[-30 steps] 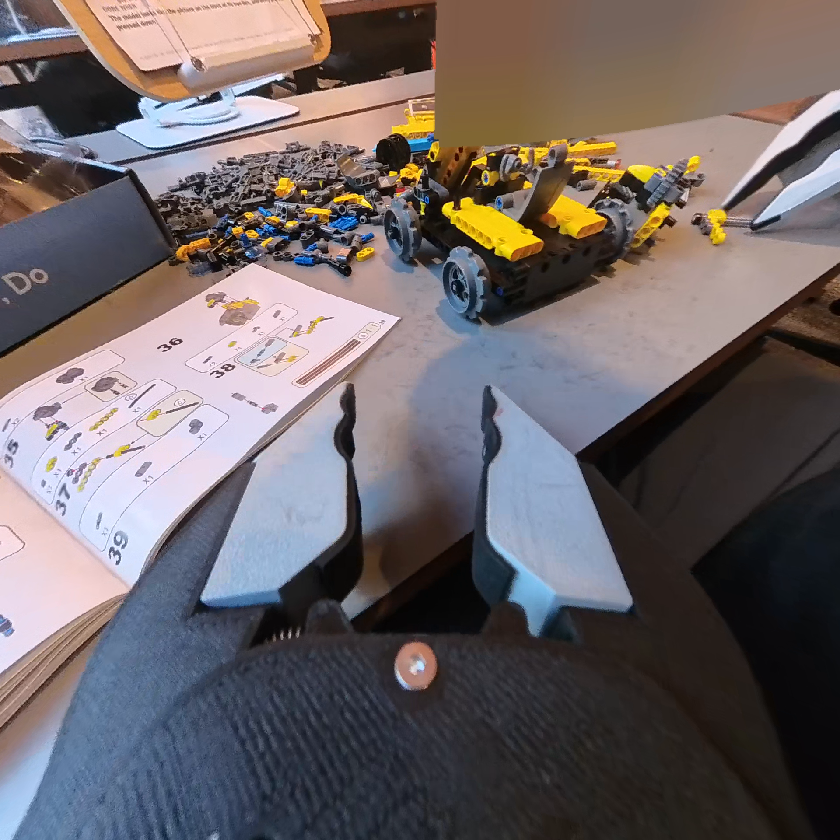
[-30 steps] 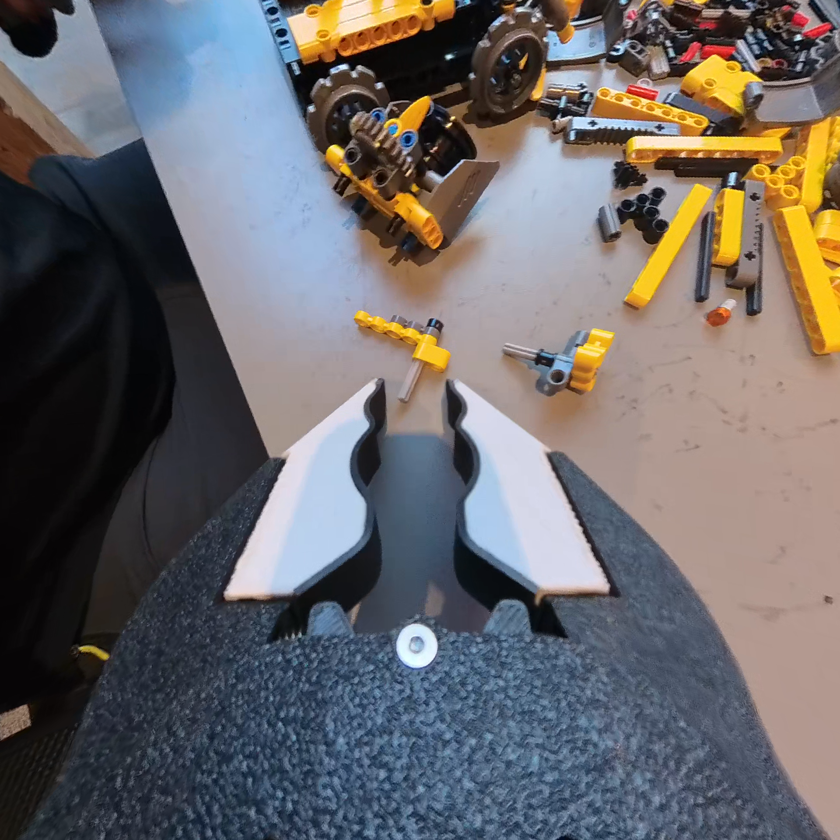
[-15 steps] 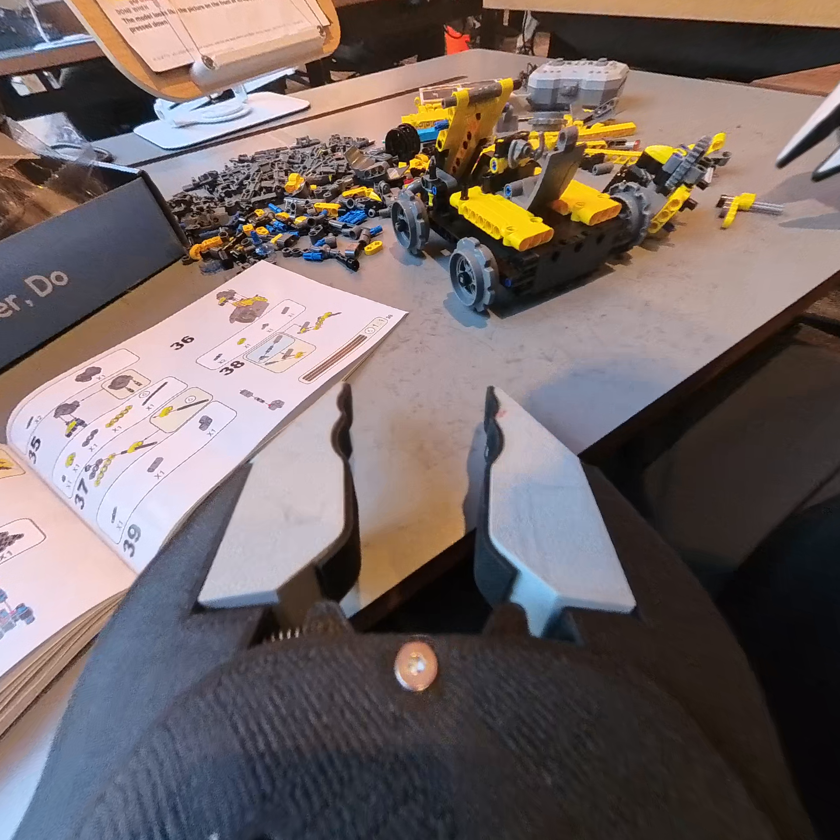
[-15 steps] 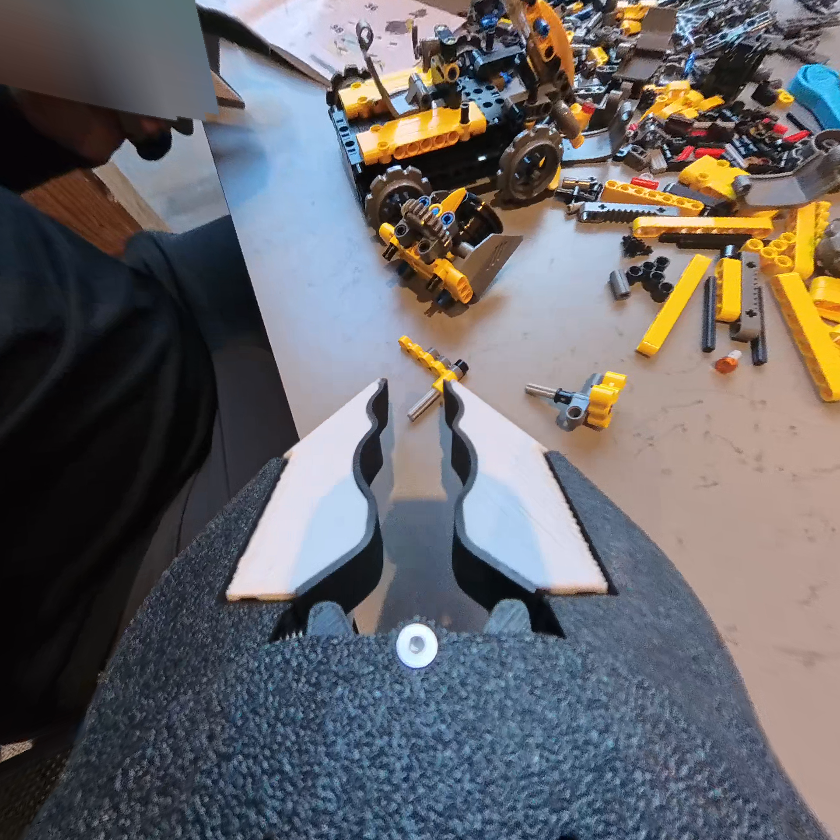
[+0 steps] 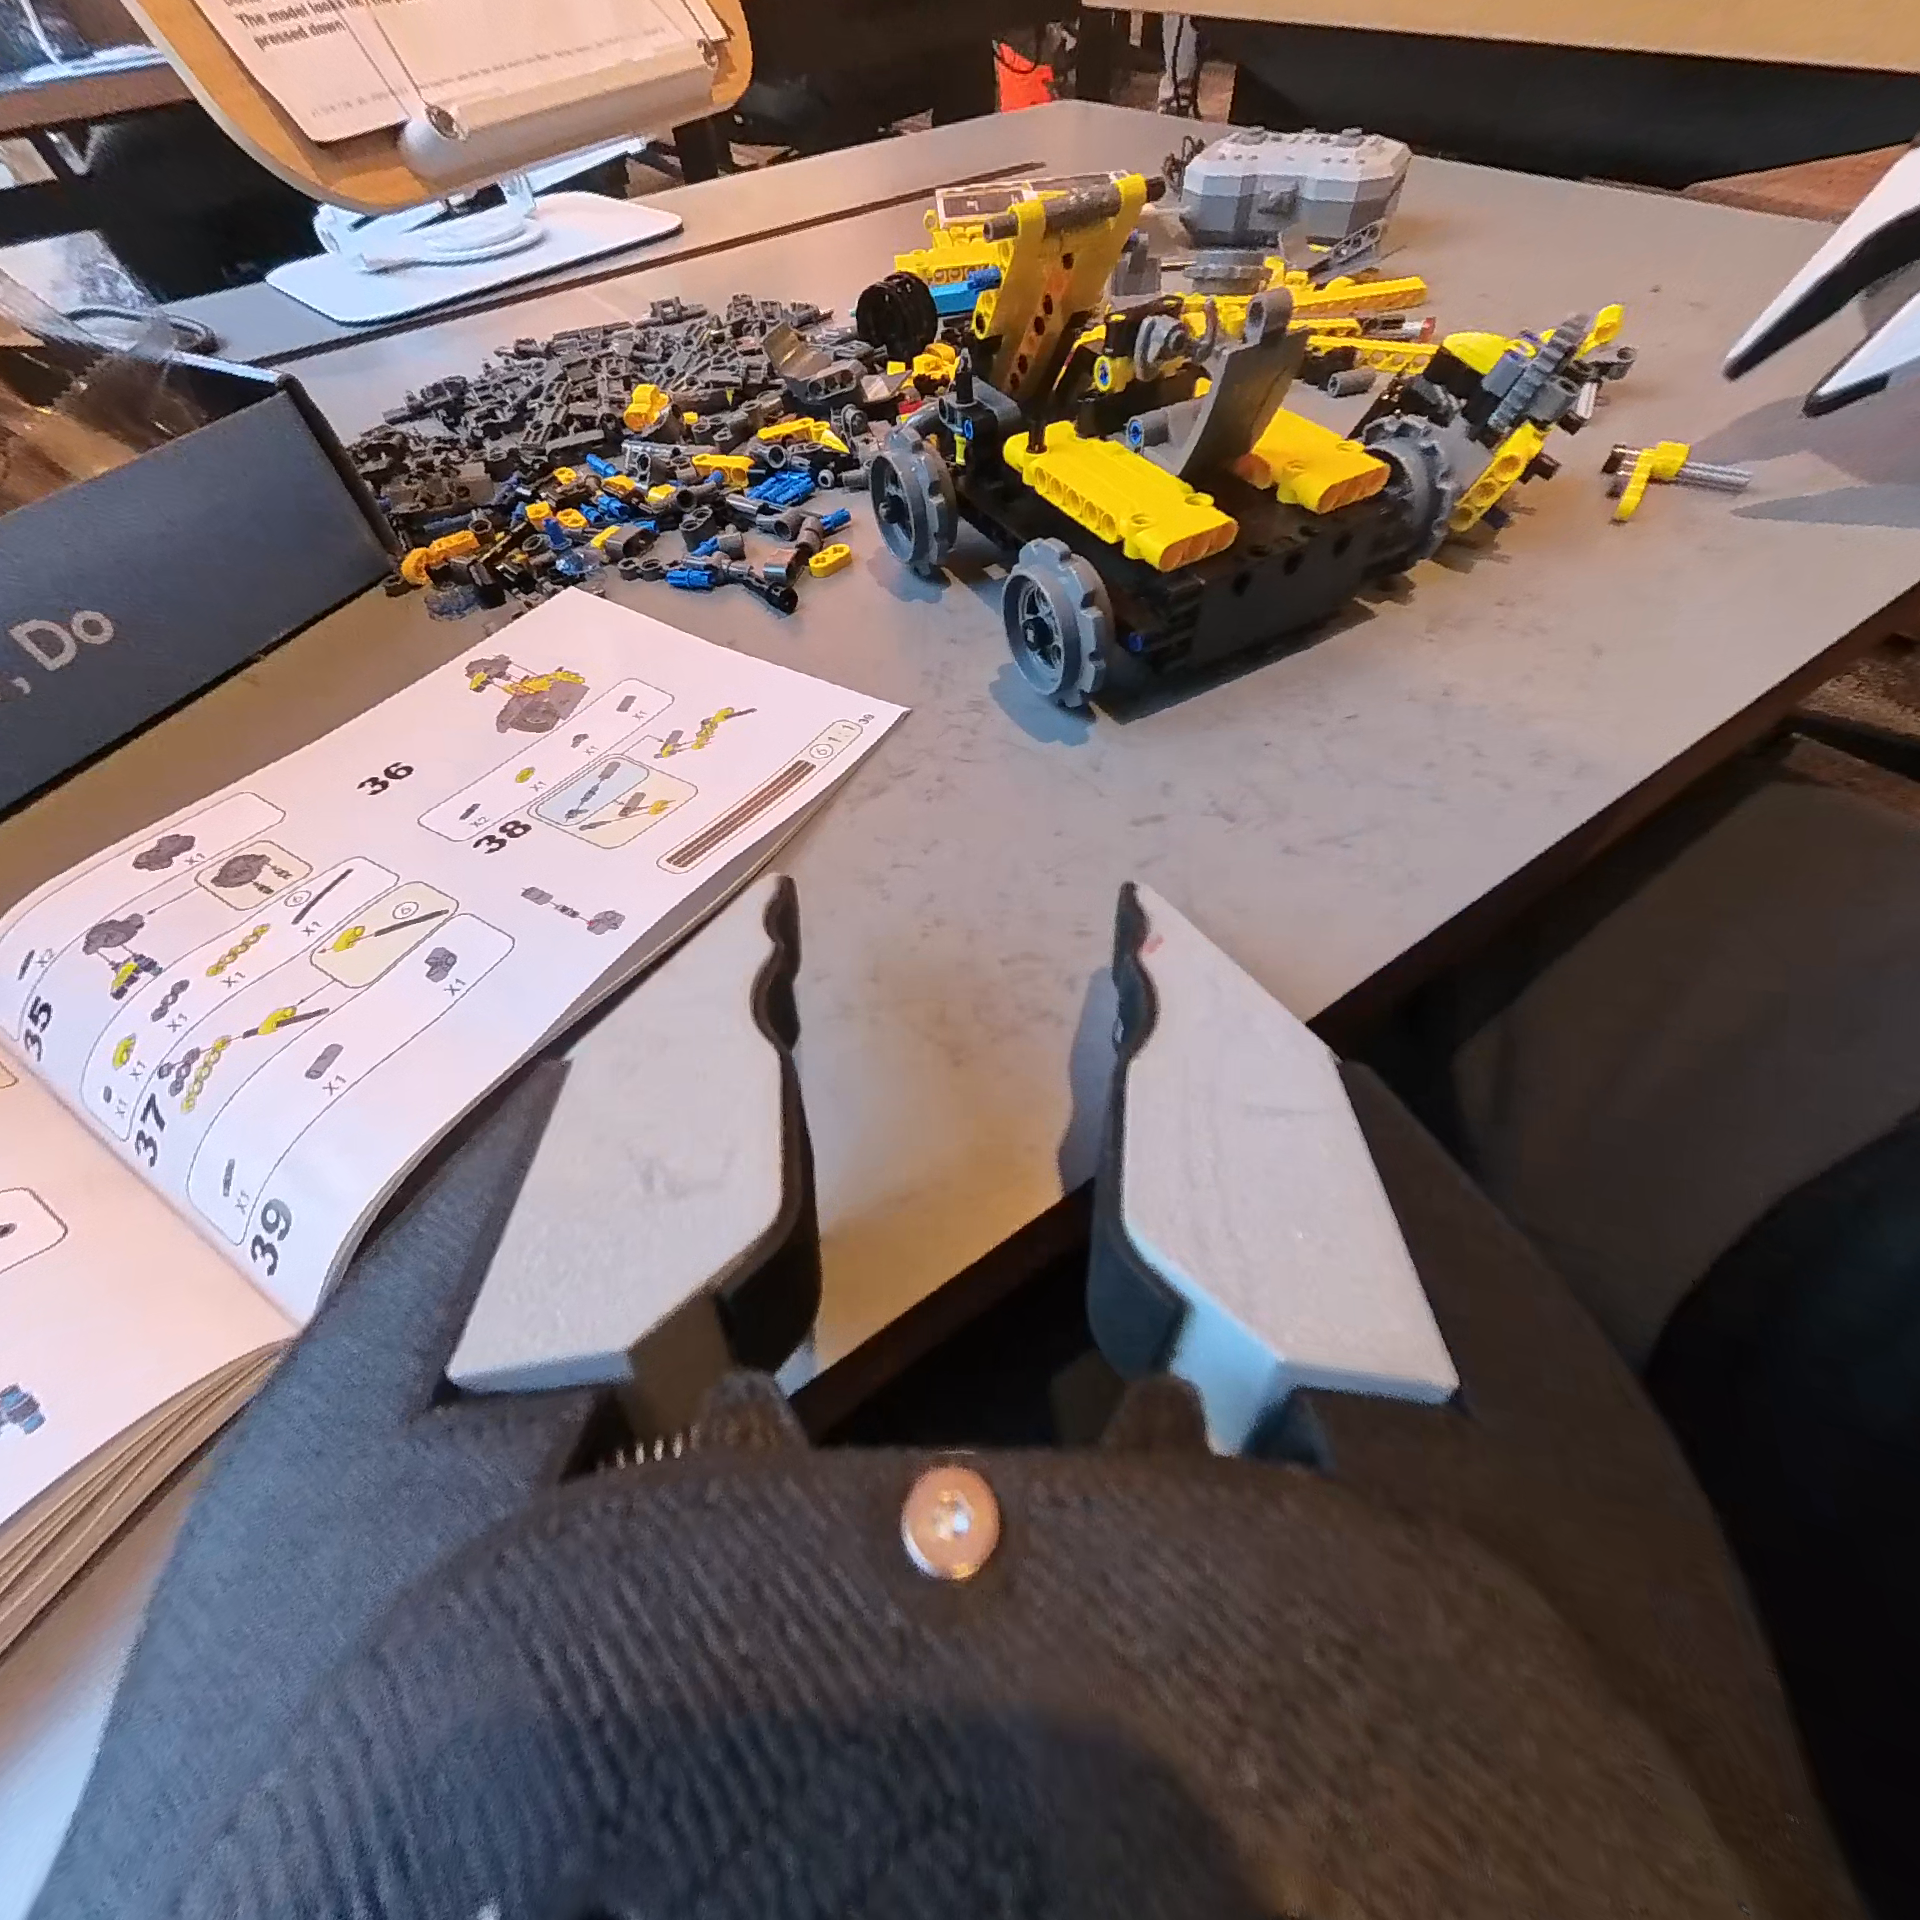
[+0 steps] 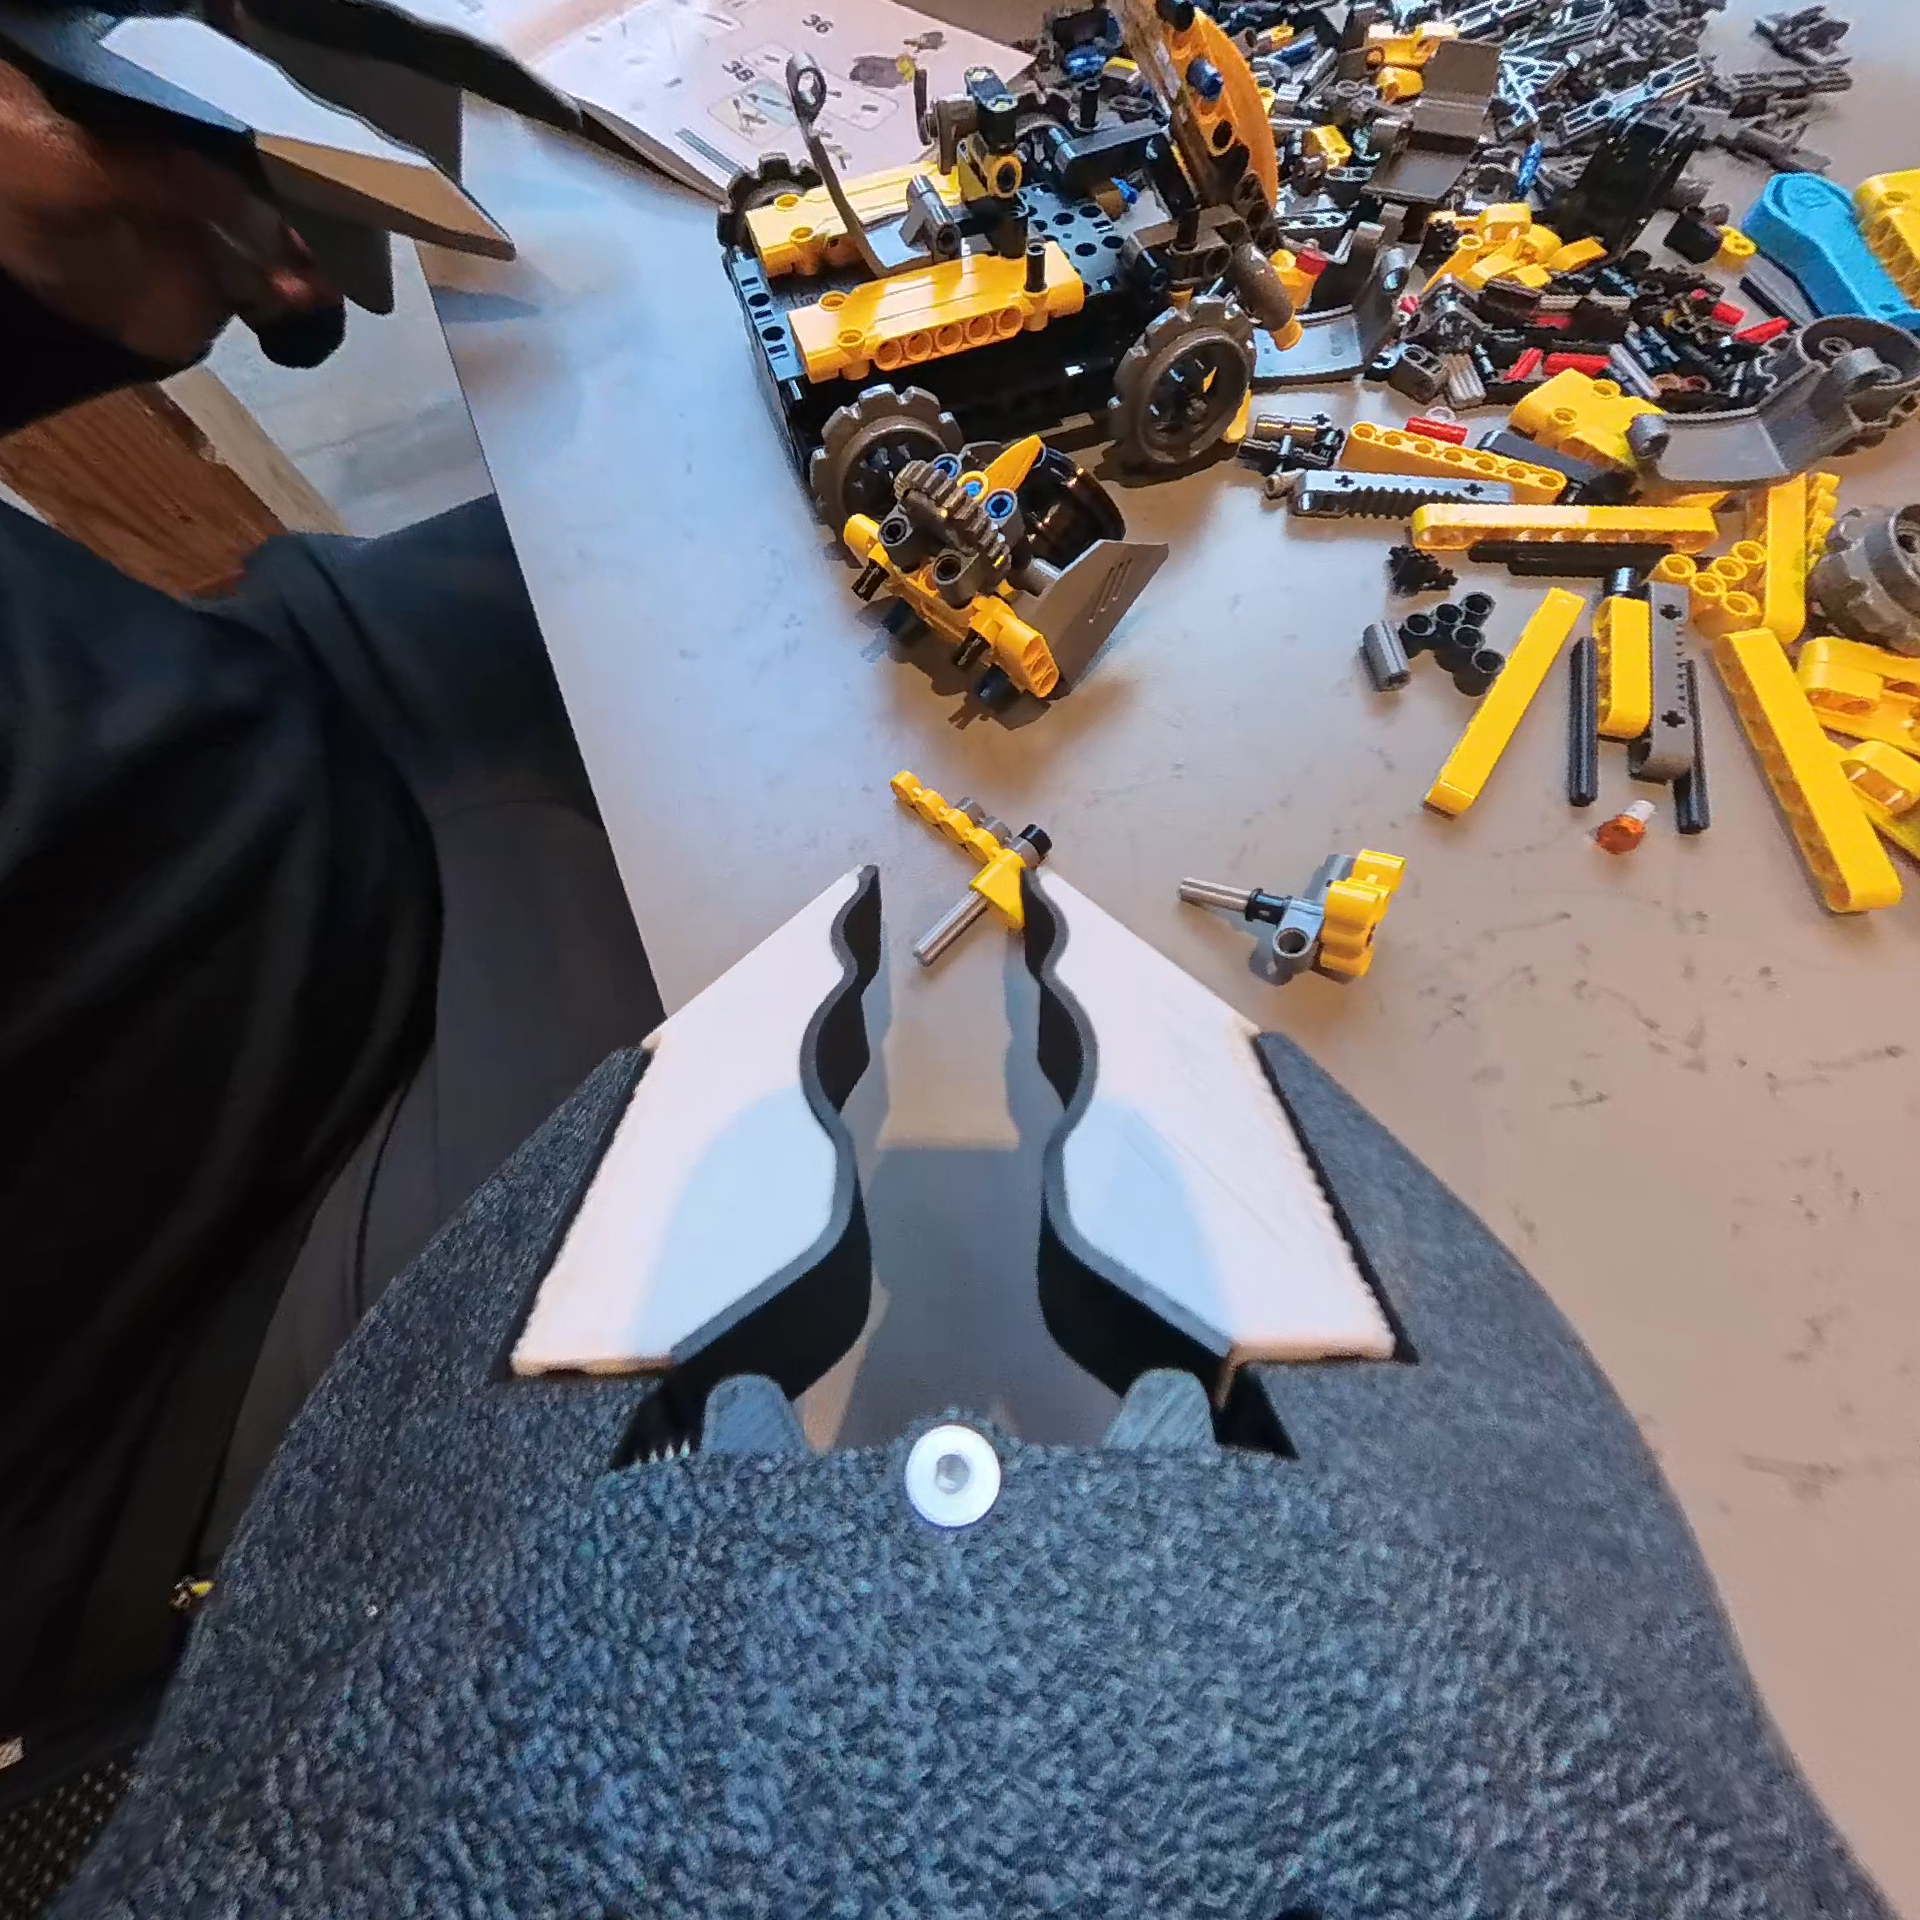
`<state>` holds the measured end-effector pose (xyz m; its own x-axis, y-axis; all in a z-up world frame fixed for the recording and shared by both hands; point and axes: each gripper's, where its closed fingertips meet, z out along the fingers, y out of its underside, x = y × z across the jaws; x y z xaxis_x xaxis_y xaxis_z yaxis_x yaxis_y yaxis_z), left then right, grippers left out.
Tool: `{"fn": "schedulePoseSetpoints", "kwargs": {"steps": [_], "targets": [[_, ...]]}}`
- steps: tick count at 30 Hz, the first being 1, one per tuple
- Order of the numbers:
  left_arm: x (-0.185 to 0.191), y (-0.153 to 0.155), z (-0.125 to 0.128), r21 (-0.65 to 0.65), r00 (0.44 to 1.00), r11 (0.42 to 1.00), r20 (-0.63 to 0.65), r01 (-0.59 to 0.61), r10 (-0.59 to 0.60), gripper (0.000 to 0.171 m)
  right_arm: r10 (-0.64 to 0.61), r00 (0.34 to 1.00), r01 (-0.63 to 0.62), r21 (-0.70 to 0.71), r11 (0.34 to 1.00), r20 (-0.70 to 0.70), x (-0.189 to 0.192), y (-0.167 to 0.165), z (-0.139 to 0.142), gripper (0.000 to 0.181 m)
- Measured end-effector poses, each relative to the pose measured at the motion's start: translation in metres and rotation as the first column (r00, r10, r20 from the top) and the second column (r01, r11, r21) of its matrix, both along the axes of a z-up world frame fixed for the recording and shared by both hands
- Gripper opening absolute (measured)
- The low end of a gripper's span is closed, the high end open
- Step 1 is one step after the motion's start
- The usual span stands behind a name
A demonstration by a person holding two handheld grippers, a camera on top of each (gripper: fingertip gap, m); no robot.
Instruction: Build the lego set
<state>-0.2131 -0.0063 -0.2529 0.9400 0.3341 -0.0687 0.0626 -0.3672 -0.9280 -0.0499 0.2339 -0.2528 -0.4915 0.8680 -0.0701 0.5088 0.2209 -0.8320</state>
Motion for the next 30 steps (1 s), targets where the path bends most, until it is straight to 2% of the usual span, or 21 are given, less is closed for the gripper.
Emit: {"fn": "schedulePoseSetpoints", "kwargs": {"steps": [12, 18, 22, 25, 30], "targets": [[0.001, 0.001, -0.001, -0.003, 1.0, 1.0, 0.003, 0.006, -0.006, 0.06, -0.078, 0.996, 0.076, -0.054, 0.996, -0.037, -0.006, 0.016, 0.009, 0.031], [0.0, 0.001, -0.001, 0.002, 1.0, 1.0, 0.005, 0.005, -0.005, 0.059, -0.193, 0.98, 0.195, 0.057, 0.979, -0.042, -0.016, 0.042, 0.001, 0.031], [0.0, 0.001, 0.0, 0.006, 1.0, 1.0, 0.006, 0.005, -0.005, 0.059, -0.244, 0.964, 0.253, 0.085, 0.964, -0.105, -0.024, 0.057, 0.008, 0.031], [-0.001, 0.001, 0.0, 0.008, 1.0, 1.0, 0.006, 0.005, -0.005, 0.059, -0.243, 0.966, 0.249, 0.077, 0.965, -0.088, -0.028, 0.061, 0.006, 0.038], [-0.001, 0.001, 0.0, 0.008, 1.0, 1.0, 0.005, 0.005, -0.005, 0.059, -0.203, 0.979, 0.204, 0.153, 0.967, -0.025, -0.035, 0.061, -0.009, 0.039]]}}
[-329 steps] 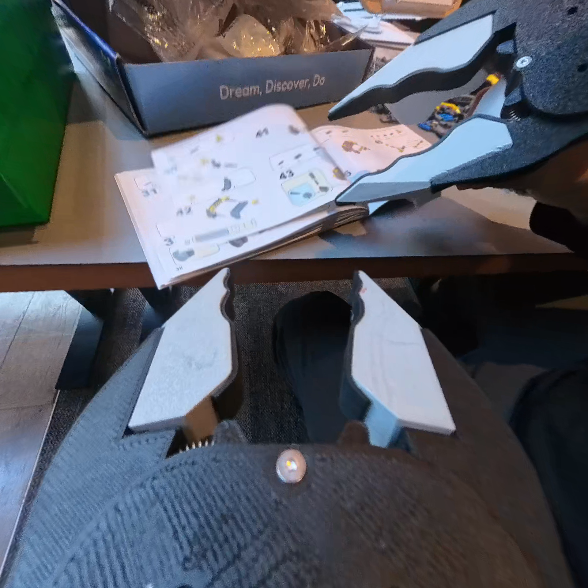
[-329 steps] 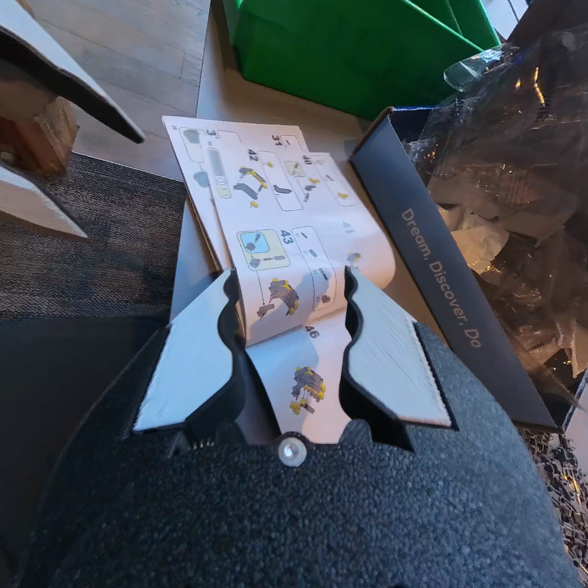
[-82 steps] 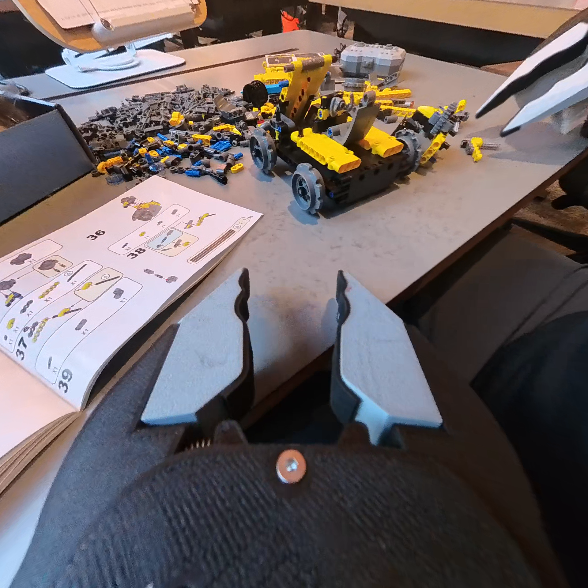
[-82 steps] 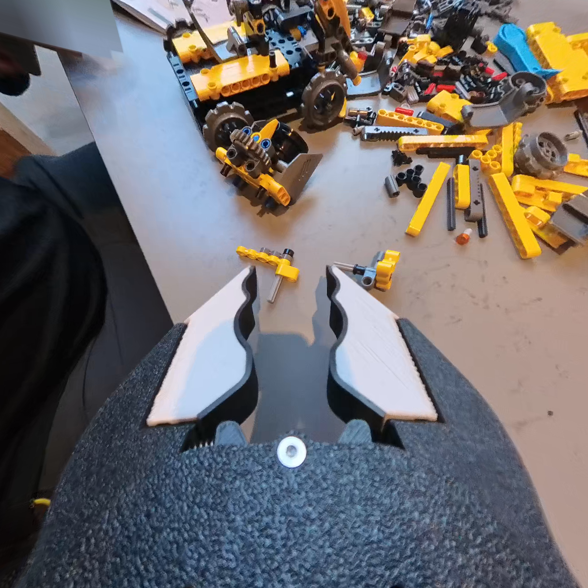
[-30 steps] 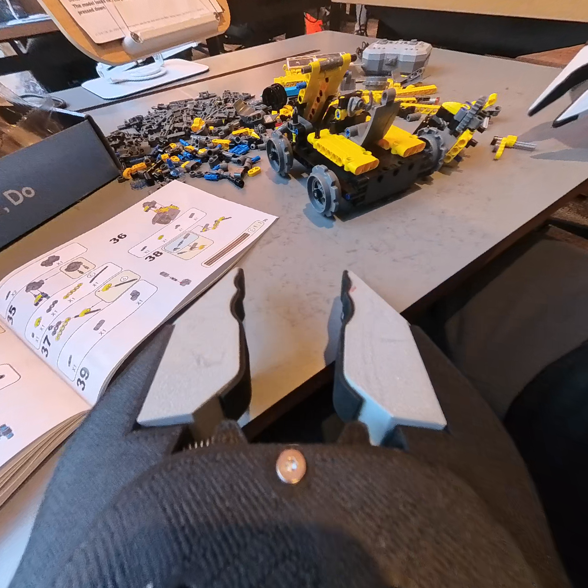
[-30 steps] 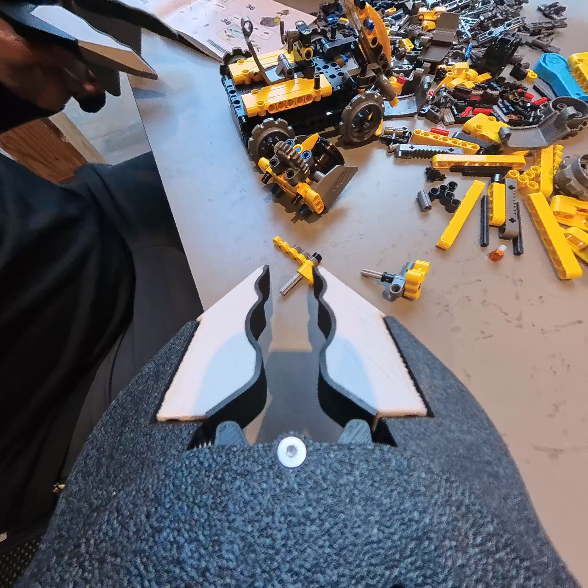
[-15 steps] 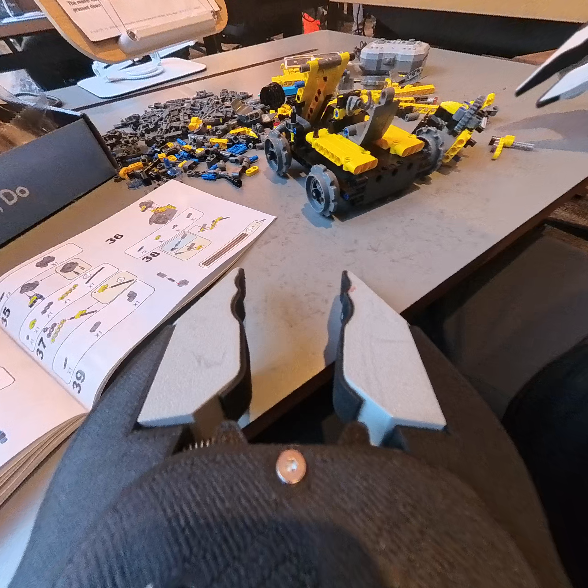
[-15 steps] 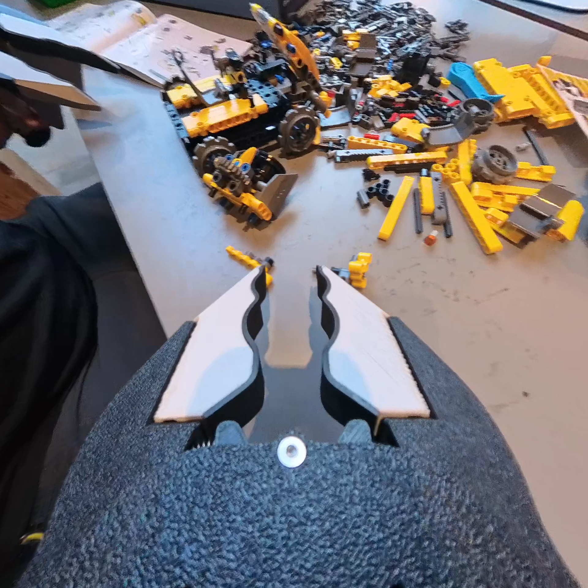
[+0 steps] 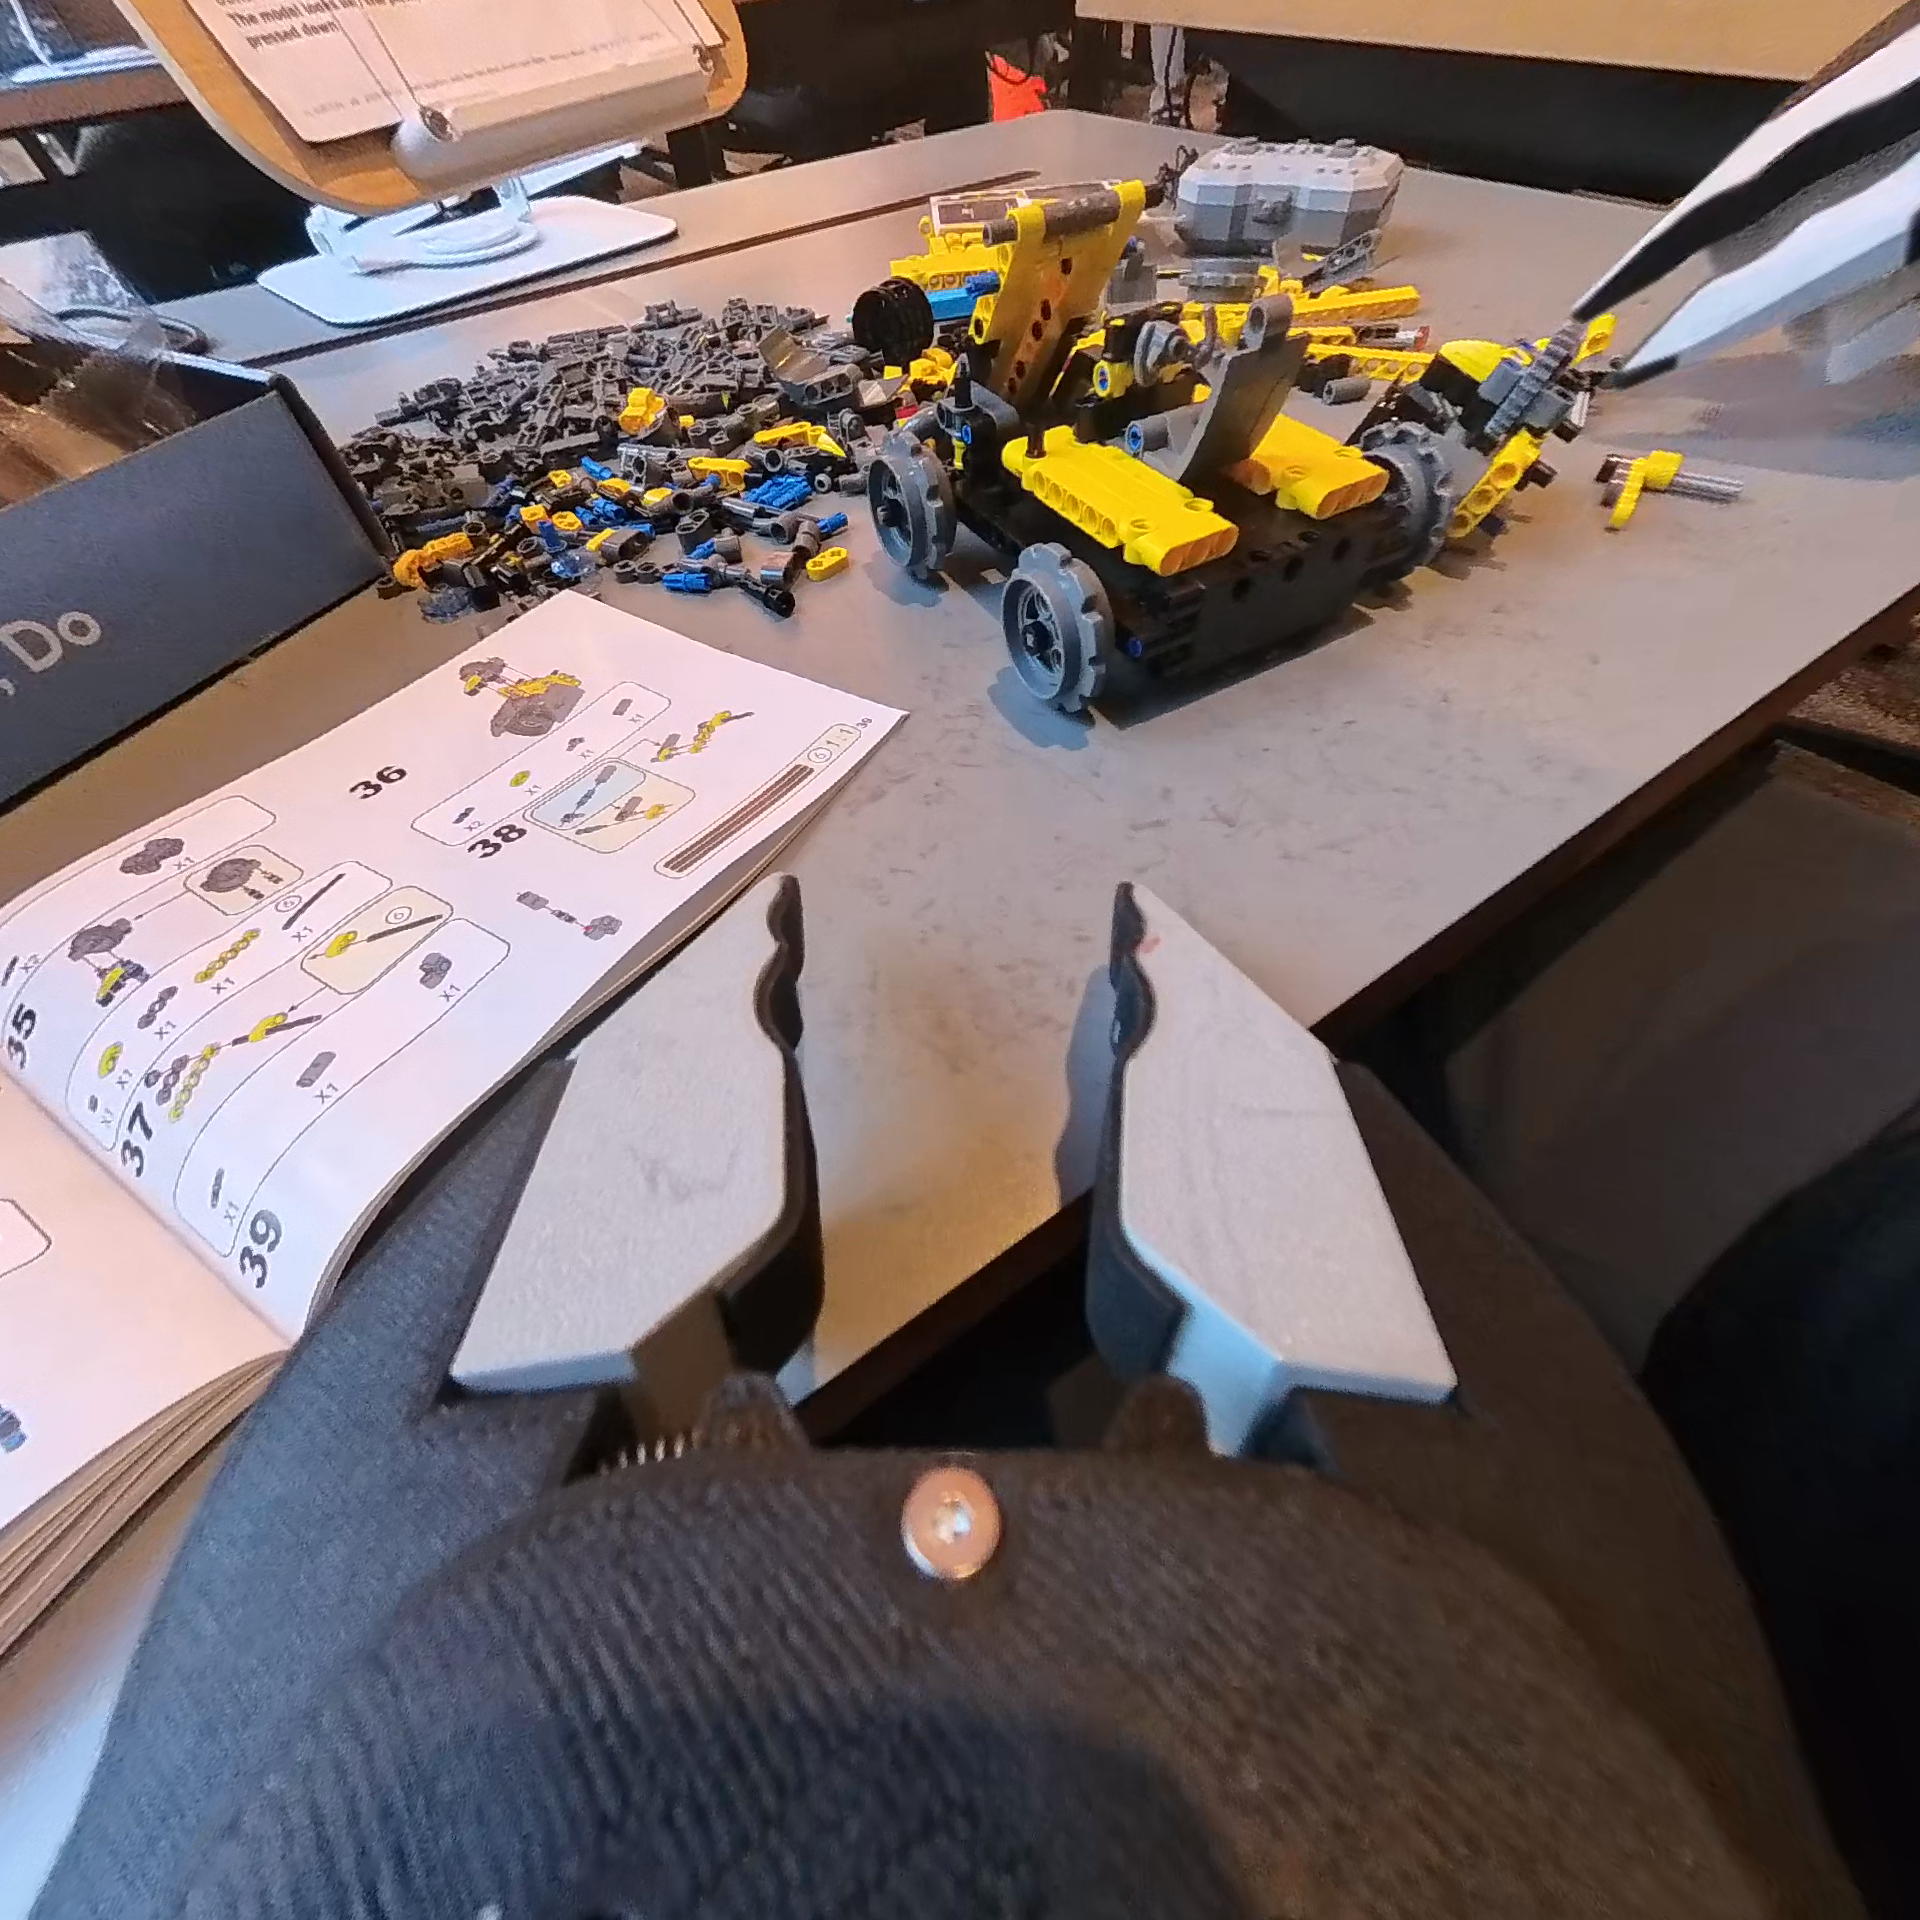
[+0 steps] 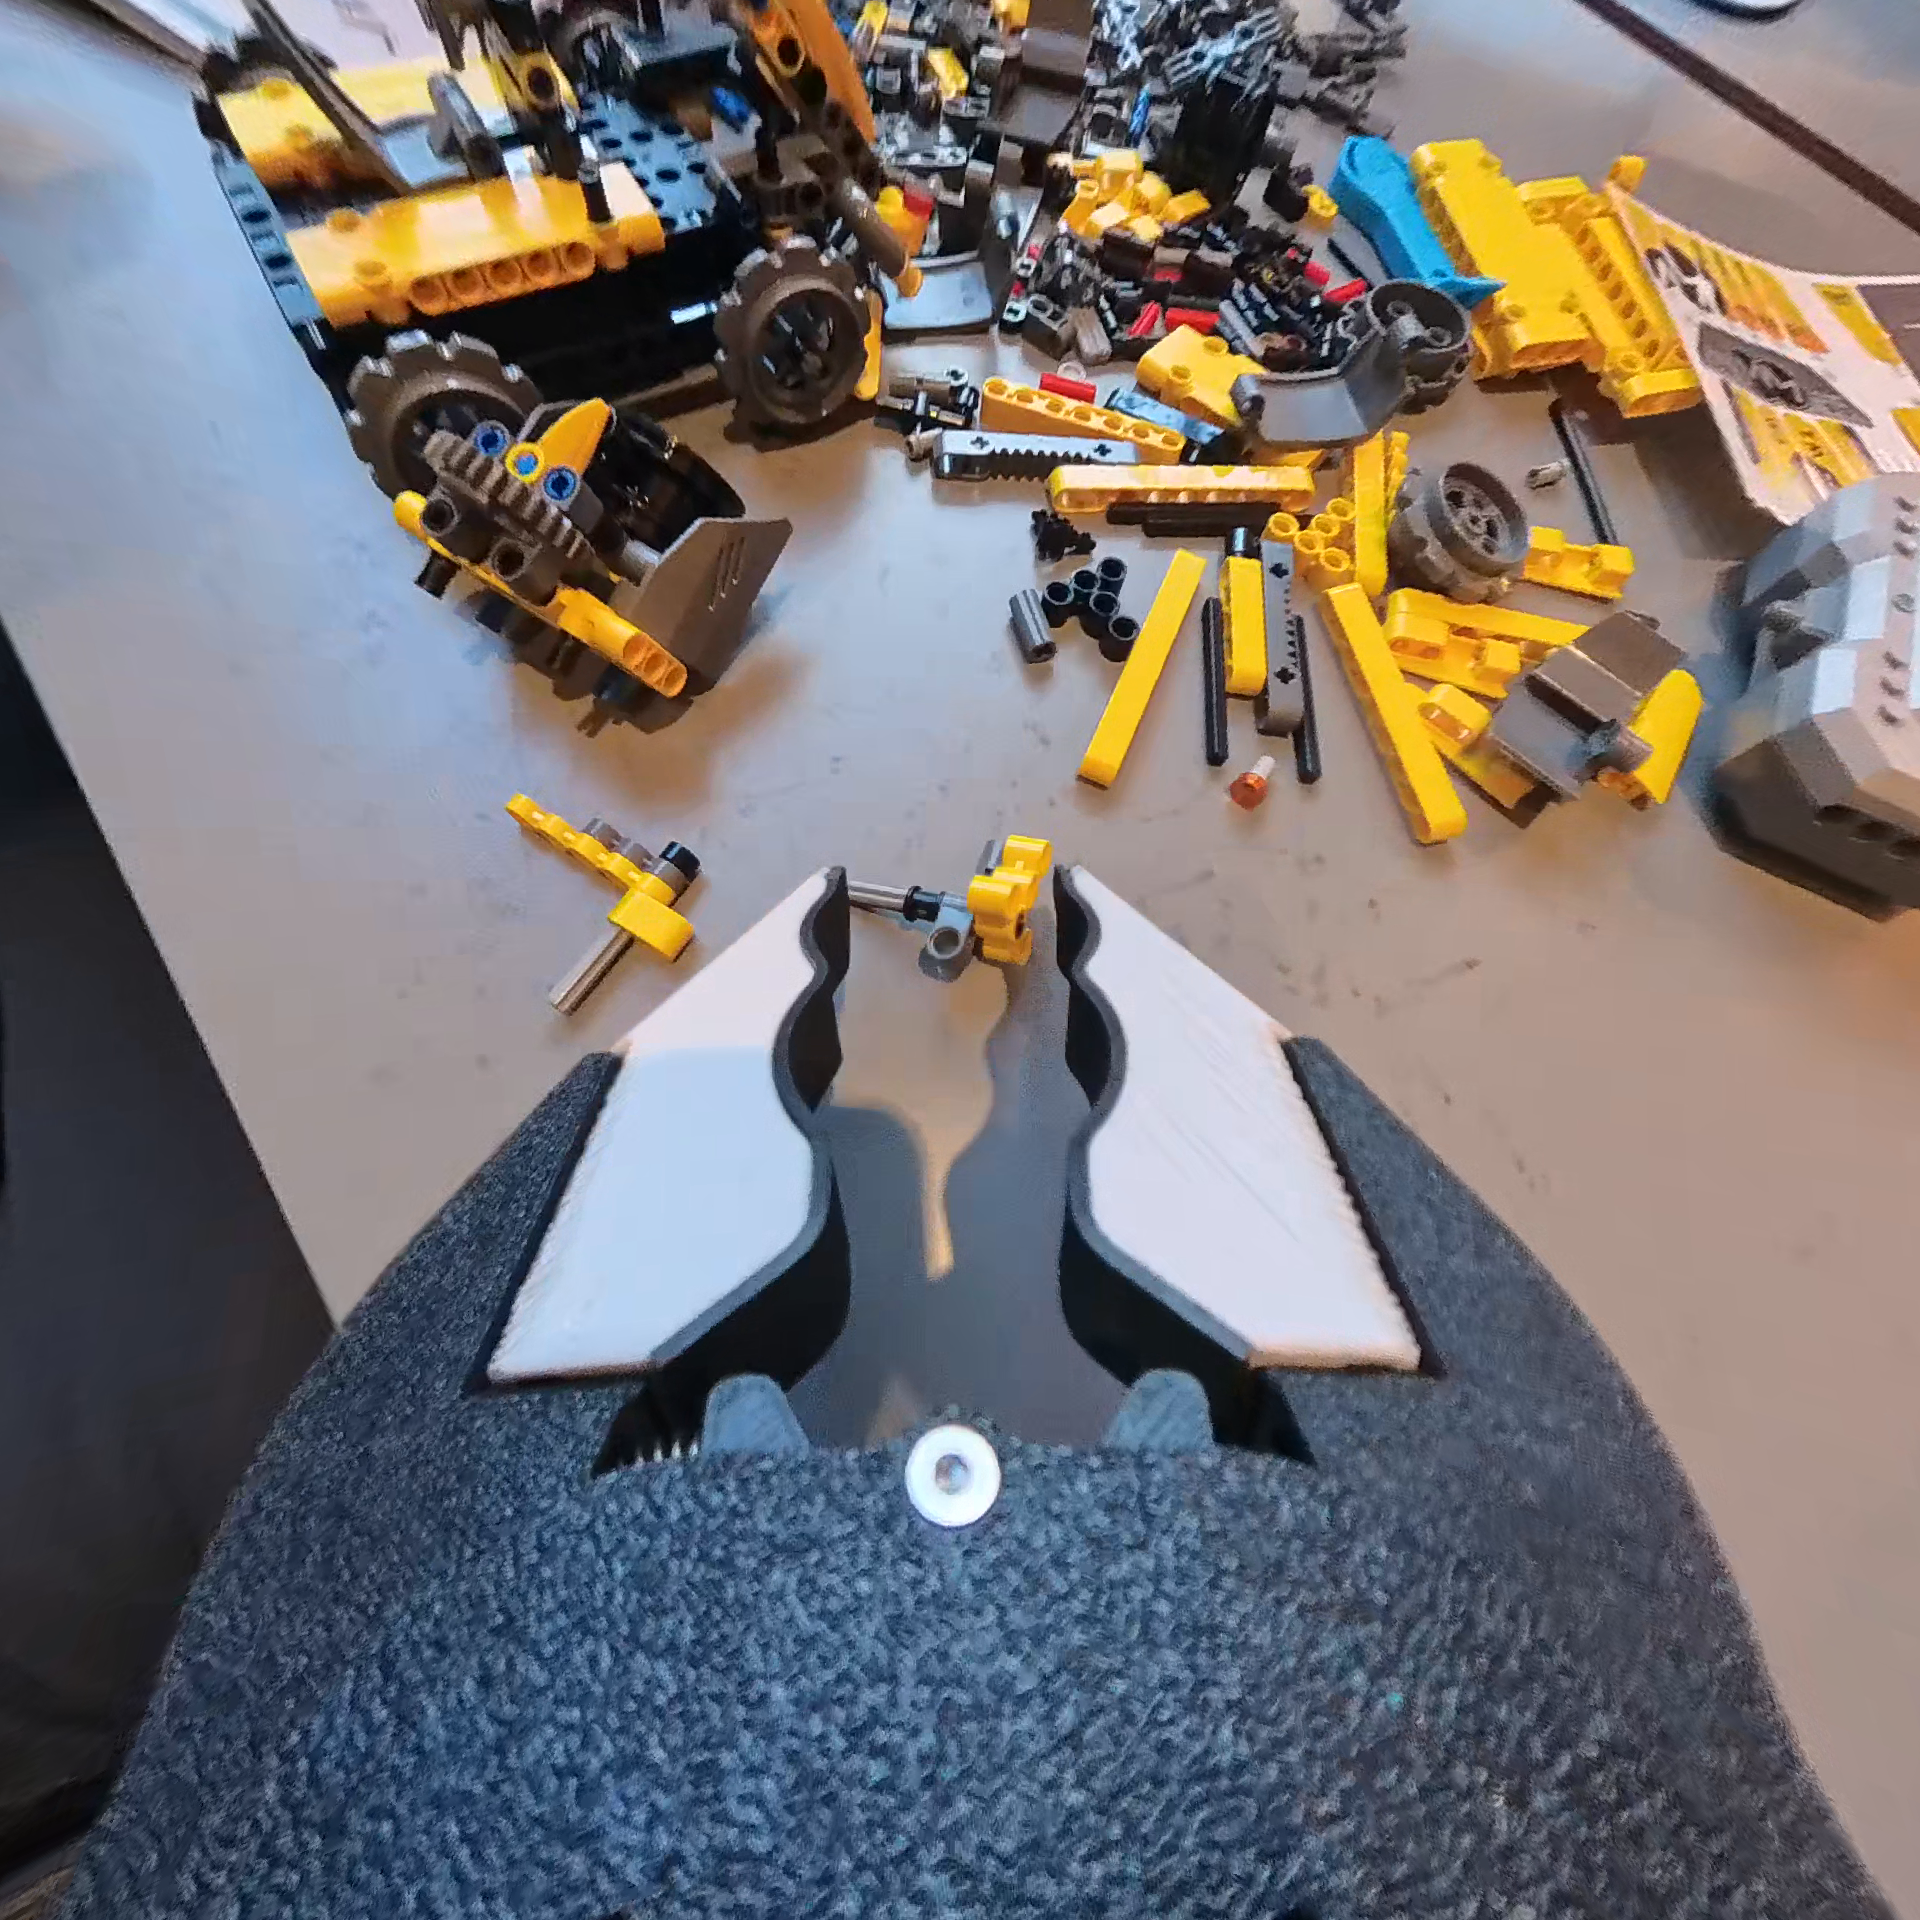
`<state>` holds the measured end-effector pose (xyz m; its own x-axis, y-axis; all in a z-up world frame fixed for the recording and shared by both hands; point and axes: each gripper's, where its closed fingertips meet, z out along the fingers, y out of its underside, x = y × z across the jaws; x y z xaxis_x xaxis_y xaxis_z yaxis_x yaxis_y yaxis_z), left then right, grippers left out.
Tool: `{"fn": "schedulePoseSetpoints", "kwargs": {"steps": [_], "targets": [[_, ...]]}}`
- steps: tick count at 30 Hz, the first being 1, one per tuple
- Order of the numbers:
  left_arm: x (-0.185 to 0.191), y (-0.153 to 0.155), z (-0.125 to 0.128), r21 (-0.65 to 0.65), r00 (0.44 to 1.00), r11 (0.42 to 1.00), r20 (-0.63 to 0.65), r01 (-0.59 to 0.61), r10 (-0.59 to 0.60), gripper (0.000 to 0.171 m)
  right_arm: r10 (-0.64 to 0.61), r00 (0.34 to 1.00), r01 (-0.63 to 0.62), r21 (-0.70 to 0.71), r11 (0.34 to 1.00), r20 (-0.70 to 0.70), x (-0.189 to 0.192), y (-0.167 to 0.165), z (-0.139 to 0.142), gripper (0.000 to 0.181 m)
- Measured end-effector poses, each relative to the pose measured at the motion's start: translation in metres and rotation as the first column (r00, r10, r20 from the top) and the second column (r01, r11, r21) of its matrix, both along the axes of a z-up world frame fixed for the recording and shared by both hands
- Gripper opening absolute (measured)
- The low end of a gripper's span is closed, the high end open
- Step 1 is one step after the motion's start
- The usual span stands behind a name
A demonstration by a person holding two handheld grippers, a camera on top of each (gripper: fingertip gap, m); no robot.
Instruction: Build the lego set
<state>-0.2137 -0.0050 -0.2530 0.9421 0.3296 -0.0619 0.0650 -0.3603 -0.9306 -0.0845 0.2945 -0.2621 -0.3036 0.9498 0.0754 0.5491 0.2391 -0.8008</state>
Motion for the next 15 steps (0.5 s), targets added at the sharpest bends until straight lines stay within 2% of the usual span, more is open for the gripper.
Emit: {"fn": "schedulePoseSetpoints", "kwargs": {"steps": [4, 9, 15], "targets": [[-0.001, 0.0, 0.0, 0.0, 1.0, 1.0, -0.002, -0.003, 0.003, 0.058, 0.012, 1.0, -0.012, 0.026, 1.0, 0.003, -0.004, 0.0, -0.002, 0.031], [-0.001, 0.0, 0.0, -0.005, 1.0, 1.0, -0.009, -0.005, 0.005, 0.058, -0.035, 0.999, 0.035, 0.026, 0.999, -0.001, -0.007, 0.008, -0.001, 0.023], [0.0, 0.001, -0.001, -0.01, 1.0, 1.0, -0.012, -0.003, 0.003, 0.059, -0.069, 0.996, 0.069, -0.002, 0.998, -0.05, -0.01, 0.016, 0.007, 0.023]]}}
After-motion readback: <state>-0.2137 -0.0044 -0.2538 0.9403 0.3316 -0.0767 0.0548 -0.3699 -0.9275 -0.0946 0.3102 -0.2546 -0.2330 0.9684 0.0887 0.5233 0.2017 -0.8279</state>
